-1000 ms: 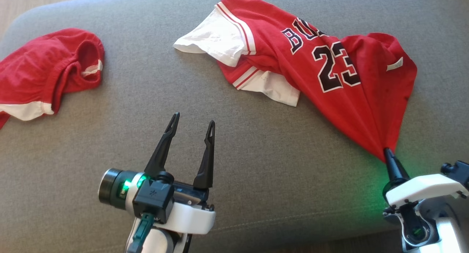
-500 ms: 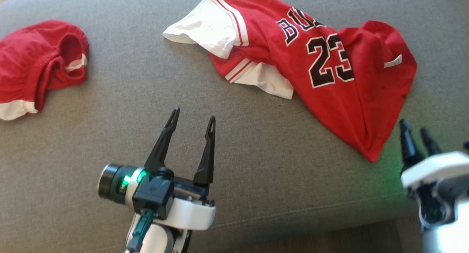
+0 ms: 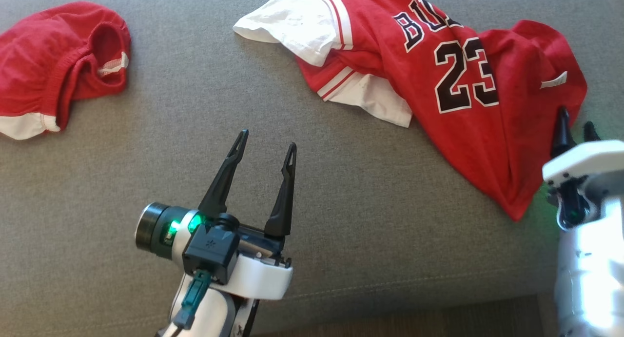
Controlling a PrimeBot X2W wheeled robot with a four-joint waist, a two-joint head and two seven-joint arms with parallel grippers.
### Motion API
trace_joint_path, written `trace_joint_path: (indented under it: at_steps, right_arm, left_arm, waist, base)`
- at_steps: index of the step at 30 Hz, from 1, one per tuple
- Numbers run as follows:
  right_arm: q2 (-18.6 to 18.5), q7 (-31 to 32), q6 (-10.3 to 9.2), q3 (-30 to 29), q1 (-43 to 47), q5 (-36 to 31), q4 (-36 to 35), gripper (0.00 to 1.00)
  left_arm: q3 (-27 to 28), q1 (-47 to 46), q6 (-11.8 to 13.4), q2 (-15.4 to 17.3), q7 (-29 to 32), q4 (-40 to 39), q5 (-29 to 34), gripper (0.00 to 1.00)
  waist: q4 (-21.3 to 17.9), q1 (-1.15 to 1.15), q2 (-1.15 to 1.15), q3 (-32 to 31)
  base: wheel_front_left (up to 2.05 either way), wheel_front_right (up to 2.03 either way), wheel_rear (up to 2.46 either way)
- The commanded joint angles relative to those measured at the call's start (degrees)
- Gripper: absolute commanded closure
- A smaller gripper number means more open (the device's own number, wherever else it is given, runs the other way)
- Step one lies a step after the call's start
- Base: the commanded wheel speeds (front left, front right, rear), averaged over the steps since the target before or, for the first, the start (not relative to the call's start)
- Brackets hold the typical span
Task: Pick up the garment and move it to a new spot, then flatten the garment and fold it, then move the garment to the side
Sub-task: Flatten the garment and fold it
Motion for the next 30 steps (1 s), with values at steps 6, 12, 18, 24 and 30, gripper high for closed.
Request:
trace_joint_path:
  at_steps: [6, 12, 18, 24, 30]
  right_arm:
    - [-0.59, -3.39, -0.01, -1.41, -7.66, -4.27, 6.89, 0.0]
    - [-1.19, -5.2, -0.01, -4.29, -10.33, -9.21, 11.27, 0.56]
    - [-2.16, -7.11, -0.01, -5.33, -11.49, -11.83, 12.92, 1.0]
    - [-2.16, -10.42, -0.01, -5.14, -11.71, -10.88, 10.63, 1.0]
    - [-1.41, -10.61, -0.01, 0.24, -11.88, -1.98, 0.38, 1.0]
  left_arm:
    - [0.85, -2.35, -0.1, 0.05, -0.29, -1.52, 0.5, 0.0]
    - [-0.15, -2.88, 0.21, 0.06, -0.29, -1.04, 0.83, 0.0]
    - [-0.46, -3.18, 0.45, 0.01, -0.29, -0.85, 0.58, 0.0]
    - [-0.29, -2.9, 0.98, 0.1, -0.29, -0.89, 0.34, 0.0]
    - [0.5, -1.9, 1.38, 0.81, -0.29, -1.06, 0.08, 0.0]
  waist:
    - [0.35, 0.0, 0.0, 0.71]
    - [1.38, 0.0, 0.0, 1.32]
    - [1.97, 0.0, 0.0, 1.65]
    - [2.17, 0.0, 0.0, 1.2]
    - [-0.48, 0.0, 0.0, -0.51]
  base:
    - [0.0, 0.0, 0.0]
    - [0.0, 0.0, 0.0]
    - [0.0, 0.0, 0.0]
    - [0.0, 0.0, 0.0]
    - [0.0, 0.0, 0.0]
